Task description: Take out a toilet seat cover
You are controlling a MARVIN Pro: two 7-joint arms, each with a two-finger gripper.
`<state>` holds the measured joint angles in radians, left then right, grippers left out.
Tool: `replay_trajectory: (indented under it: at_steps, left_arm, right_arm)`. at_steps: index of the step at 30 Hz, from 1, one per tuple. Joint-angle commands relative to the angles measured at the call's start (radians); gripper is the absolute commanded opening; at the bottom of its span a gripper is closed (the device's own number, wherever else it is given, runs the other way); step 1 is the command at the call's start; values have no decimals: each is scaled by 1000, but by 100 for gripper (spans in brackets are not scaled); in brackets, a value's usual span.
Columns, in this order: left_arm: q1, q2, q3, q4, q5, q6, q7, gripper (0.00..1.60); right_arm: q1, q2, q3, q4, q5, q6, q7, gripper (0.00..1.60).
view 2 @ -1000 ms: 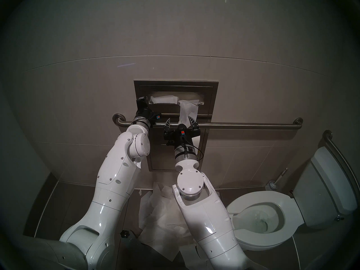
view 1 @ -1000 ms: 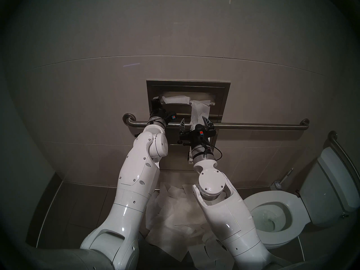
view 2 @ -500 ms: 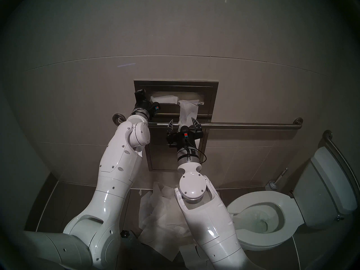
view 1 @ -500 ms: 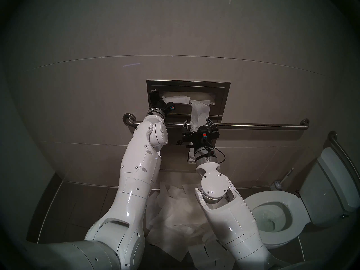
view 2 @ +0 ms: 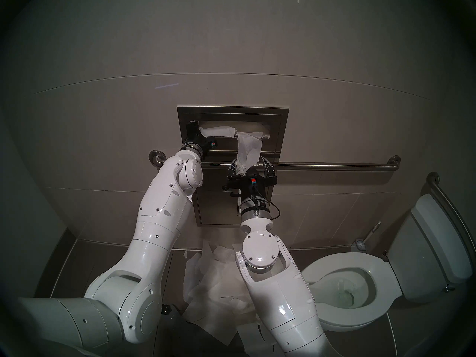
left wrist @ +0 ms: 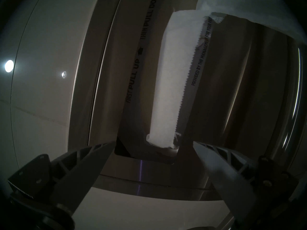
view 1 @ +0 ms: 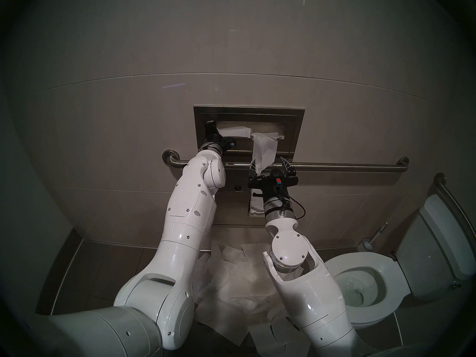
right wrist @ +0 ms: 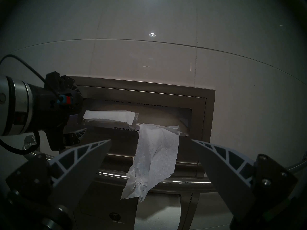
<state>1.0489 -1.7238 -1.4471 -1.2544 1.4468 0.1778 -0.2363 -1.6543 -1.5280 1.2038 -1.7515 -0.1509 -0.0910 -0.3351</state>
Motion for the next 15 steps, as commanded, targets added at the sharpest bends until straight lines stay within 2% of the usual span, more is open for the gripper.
replay_trajectory:
  at_steps: [1, 2, 3, 8, 15]
  left_arm:
    - [-105, 0, -3, -8, 19, -17, 6, 160]
    - [-116, 0, -3, 2, 21, -19, 3, 160]
    - [-160, 3, -3, 35, 23, -20, -8, 160]
    - [-141, -6, -8, 41, 25, -29, -8, 160]
    - [-196, -10, -31, 144, 19, -40, -22, 160]
  right_arm:
    - [8, -2, -1, -43, -1, -16, -4, 160]
    - [7, -2, -1, -44, -1, -16, -5, 160]
    - [6, -2, -1, -46, -1, -17, -6, 160]
    - [3, -2, 0, -53, -2, -19, -11, 160]
    - [-9, 0, 9, -77, -4, -24, -25, 160]
